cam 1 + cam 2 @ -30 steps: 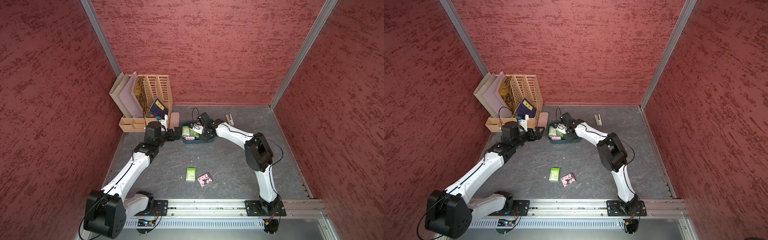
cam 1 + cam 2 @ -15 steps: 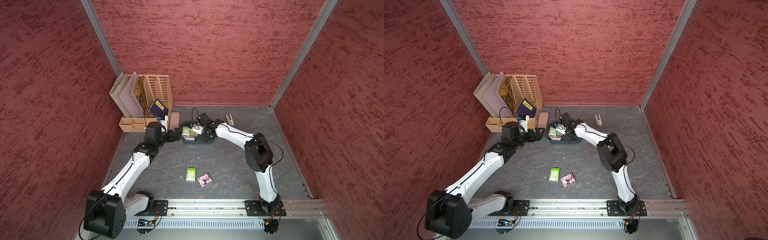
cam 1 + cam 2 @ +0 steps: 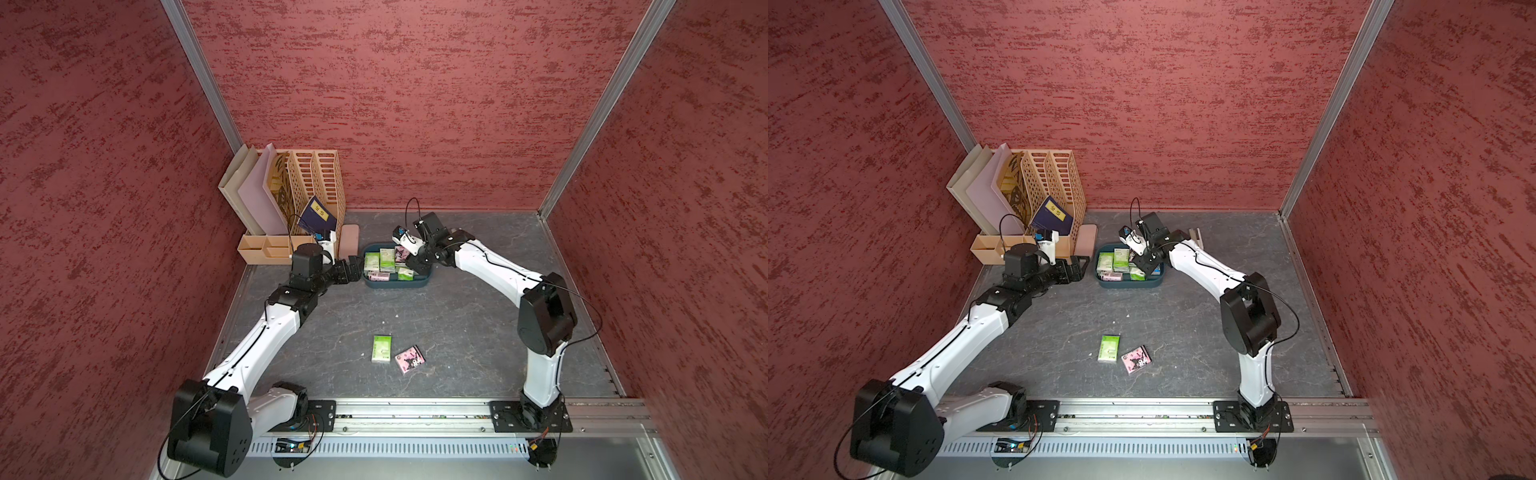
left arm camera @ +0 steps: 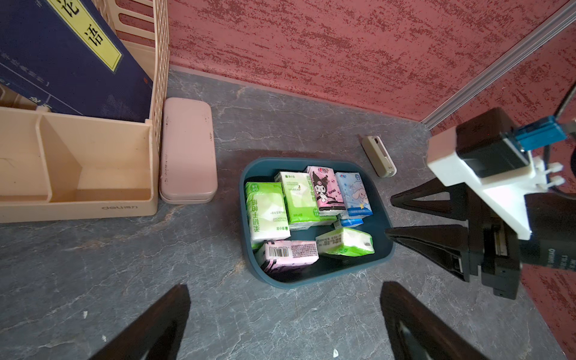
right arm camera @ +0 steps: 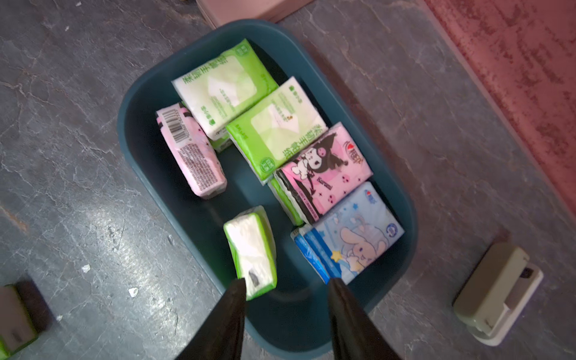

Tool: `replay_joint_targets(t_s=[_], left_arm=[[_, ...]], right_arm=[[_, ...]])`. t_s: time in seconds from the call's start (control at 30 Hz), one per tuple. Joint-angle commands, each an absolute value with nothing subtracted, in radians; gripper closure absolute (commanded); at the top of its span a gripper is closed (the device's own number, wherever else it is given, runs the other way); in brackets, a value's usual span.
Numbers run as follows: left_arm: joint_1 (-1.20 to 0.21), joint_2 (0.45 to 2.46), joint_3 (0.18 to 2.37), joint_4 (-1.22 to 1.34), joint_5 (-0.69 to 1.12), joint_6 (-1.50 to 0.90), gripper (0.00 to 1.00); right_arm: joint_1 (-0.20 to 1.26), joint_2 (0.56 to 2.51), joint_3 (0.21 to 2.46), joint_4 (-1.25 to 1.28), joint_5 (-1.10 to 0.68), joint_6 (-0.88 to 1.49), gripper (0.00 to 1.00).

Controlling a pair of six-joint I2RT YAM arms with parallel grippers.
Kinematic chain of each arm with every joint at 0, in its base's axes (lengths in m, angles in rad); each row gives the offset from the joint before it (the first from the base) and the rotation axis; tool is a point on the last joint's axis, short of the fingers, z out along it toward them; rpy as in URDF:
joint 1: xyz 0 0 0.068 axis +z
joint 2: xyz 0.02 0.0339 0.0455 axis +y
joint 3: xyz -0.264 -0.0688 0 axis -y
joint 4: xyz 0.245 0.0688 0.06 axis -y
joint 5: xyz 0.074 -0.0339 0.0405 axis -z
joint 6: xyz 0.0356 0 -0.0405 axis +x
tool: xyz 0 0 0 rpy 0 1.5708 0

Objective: Put the pocket tissues into the storage box
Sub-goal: Place the pocket tissues in the storage box.

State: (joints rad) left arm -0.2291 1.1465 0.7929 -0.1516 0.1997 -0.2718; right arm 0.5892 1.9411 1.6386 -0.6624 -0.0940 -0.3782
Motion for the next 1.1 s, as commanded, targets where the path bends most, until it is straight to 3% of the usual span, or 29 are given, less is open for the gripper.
replay_joint_targets(t_s=[0.0,0.47,0.57,0.63,0.73,1.07], left_arm=[[-0.221,1.152,0.818,-0.147,0.194,-0.252,0.0],[-0.221,1.154,0.821,-0.152,0.193,-0.251,0.0],[-0.221,1.156,0.822,-0.154,0.19,-0.25,0.0],[-0.221,1.155,0.821,-0.153,0.189,-0.248,0.0],[-0.222,1.156,0.82,-0.153,0.189,-0.248,0.0],[-0.221,1.18,0.831,-0.135,0.197,-0.246,0.0]], right_arm=[[0.589,1.935,1.616,-0.687,-0.163,-0.363,0.55],[0.589,2.054,1.666,-0.718,-0.199,-0.379,0.6],[0.589,2.081,1.691,-0.726,-0.187,-0.381,0.67],[0.589,2.091,1.703,-0.732,-0.185,-0.38,0.84],[0.589,2.085,1.704,-0.737,-0.178,-0.384,0.99],[0.589,2.02,1.749,-0.874,0.018,-0.479,1.0]])
